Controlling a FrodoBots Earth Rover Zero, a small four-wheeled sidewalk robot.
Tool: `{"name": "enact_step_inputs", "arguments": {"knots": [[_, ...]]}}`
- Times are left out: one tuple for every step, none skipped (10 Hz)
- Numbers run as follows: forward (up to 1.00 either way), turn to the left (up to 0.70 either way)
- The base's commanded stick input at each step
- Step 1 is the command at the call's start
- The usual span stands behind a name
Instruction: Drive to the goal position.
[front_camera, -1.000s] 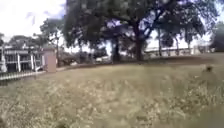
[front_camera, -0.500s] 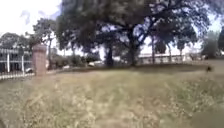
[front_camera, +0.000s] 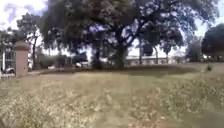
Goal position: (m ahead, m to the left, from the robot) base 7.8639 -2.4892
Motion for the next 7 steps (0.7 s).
{"name": "enact_step_inputs", "arguments": {"knots": [[0.70,-0.35],[0.70,-0.02],[0.70,0.00],[0.70,0.00],[0.70,0.00],[0.70,0.00],[0.70,0.00]]}}
